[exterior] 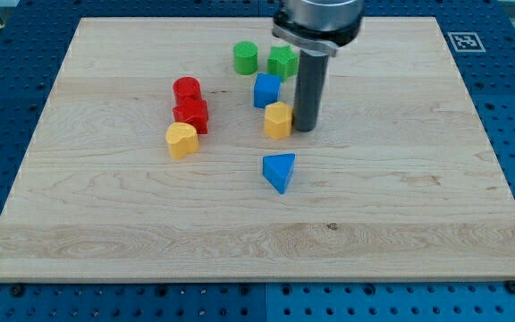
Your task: Push the blue triangle closer to the blue cube
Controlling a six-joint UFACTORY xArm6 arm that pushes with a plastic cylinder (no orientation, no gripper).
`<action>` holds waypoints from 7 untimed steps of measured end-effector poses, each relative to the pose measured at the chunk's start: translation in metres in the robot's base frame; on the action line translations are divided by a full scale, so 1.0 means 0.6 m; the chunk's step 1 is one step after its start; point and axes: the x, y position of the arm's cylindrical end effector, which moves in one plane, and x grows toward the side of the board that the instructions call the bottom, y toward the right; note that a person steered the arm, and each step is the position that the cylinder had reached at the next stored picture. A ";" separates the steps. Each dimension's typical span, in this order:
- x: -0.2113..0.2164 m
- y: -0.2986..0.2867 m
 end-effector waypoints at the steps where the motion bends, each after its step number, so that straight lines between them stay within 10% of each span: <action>1: 0.000 -0.073; 5: 0.244 -0.112; 7: 0.229 -0.022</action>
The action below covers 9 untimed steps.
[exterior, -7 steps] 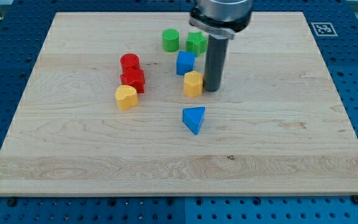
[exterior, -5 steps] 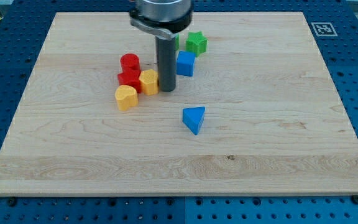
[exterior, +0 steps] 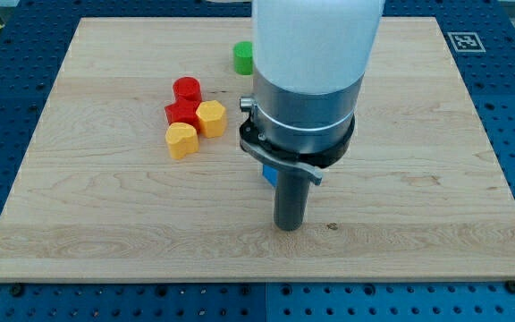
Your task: Push the blue triangle closer to the blue cube
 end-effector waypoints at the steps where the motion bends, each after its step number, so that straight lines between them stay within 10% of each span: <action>1: -0.024 0.003; 7: -0.075 -0.078; 9: -0.091 0.051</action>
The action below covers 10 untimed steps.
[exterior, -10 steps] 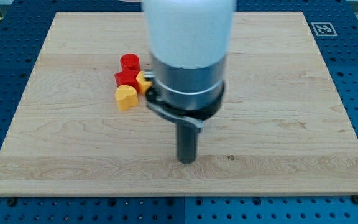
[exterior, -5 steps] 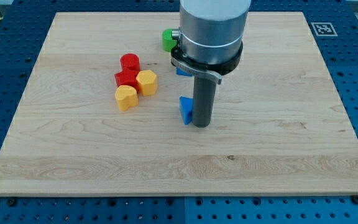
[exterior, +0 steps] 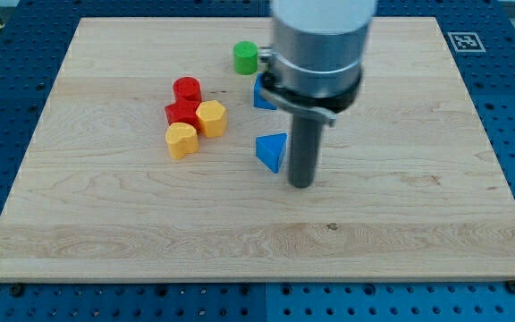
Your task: Push the blue triangle closer to the blue cube
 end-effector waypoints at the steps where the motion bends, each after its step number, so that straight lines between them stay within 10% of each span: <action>1: -0.013 -0.015; 4: -0.010 -0.139; 10: -0.076 -0.049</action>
